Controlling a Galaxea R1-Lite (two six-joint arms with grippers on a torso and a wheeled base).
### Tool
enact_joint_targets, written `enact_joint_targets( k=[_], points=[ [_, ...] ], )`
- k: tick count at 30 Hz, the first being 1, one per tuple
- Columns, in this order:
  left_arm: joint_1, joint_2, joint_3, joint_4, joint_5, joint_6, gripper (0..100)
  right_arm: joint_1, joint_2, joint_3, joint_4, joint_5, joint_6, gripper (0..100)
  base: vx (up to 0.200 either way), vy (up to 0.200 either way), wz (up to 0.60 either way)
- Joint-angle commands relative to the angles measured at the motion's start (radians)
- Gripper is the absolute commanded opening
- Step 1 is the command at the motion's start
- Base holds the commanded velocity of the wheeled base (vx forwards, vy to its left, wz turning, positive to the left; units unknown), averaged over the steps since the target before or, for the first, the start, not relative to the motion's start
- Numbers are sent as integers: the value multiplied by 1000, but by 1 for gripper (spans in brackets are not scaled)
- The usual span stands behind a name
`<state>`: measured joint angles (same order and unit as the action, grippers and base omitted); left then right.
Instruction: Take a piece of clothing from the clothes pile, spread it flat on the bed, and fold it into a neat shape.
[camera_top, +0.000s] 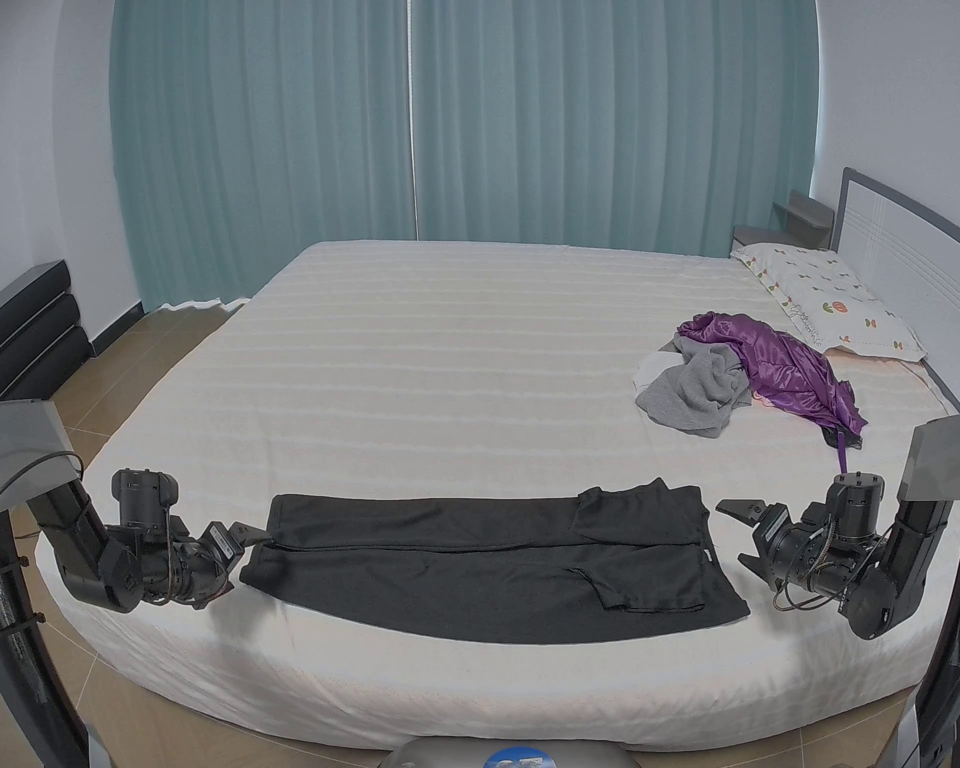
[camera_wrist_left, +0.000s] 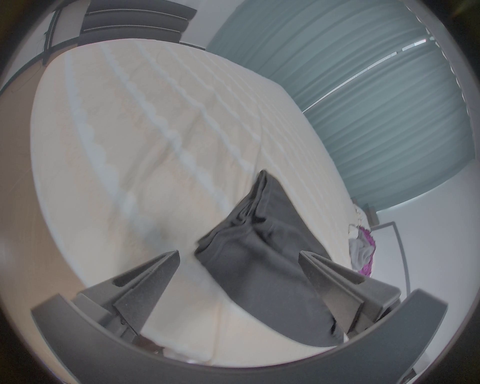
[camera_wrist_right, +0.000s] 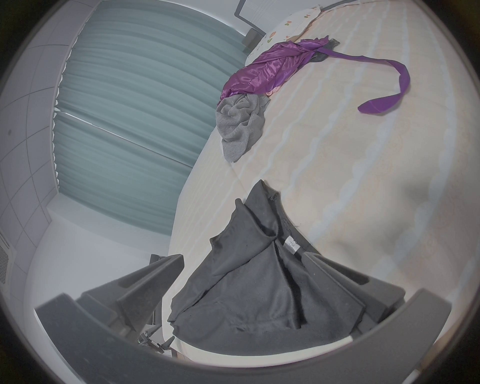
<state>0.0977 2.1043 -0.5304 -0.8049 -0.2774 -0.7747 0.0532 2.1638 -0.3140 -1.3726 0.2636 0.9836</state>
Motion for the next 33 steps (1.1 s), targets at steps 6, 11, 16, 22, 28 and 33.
enact_joint_targets(
  k=[6, 11, 16, 22, 28, 33],
  points=[
    [-30, 2, 59, -2, 7, 40, 100, 7, 11, 21, -5, 0, 0, 100, 0, 0, 0],
    [-32, 59, 30, -36, 14, 41, 100, 13, 14, 21, -5, 2, 1, 100, 0, 0, 0],
    [-36, 100, 35, -146, 26, 38, 100, 20, 16, 23, -3, -3, -2, 100, 0, 0, 0],
    [-49, 94, 86, -149, 47, 40, 0, 22, 1, 55, 0, -7, -17, 100, 0, 0, 0],
    [-47, 46, 107, -140, 63, 43, 0, 20, 1, 82, -2, -11, -72, 100, 0, 0, 0],
    [-46, -26, 136, -74, 66, 92, 0, 42, -47, 128, 9, -12, -82, 100, 0, 0, 0]
  ],
)
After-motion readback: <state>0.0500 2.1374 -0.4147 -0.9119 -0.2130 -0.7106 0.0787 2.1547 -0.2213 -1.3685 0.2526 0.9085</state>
